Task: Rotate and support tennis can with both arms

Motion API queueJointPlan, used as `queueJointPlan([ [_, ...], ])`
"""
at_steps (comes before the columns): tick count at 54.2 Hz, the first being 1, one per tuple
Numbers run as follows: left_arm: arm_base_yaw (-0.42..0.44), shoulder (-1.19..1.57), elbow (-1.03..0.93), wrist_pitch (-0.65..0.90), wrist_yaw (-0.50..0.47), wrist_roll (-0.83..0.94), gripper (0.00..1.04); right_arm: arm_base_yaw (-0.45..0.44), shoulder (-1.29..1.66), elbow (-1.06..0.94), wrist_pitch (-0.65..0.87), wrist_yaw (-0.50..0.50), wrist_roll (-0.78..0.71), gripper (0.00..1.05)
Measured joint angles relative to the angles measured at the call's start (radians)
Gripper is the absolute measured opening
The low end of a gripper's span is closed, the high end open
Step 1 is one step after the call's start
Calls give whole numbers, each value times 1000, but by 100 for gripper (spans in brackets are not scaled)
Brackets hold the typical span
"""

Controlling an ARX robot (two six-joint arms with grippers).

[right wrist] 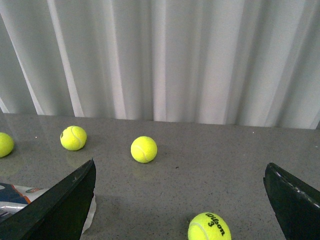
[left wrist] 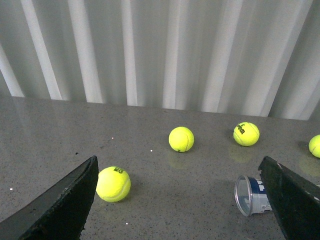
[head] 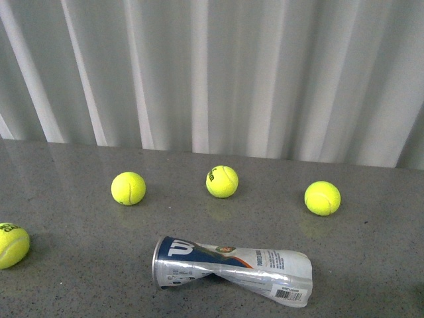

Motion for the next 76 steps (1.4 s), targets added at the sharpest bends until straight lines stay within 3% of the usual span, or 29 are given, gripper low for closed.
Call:
queueJointPlan([
  [27,1,2,0,-2,3,0,98,0,0,0,0,0,0,98],
  [31,26,104,40,-80,124,-34,98,0,0,0,0,1,0,98],
  [38,40,489,104,137,337,-47,98,0,-1,0,0,-2,0,98],
  [45,35,1030,220,485,584,-28,98,0,-1,0,0,-2,0,98],
  [54,13,1461,340,659,654,-48,98,0,-1,0,0,-2,0,98],
  [64,-34,1757,436,710,711,-49,98,0,-1,0,0,-2,0,98],
  [76,-97,1921,505,780,647,-23,98,0,-1,0,0,-2,0,98],
])
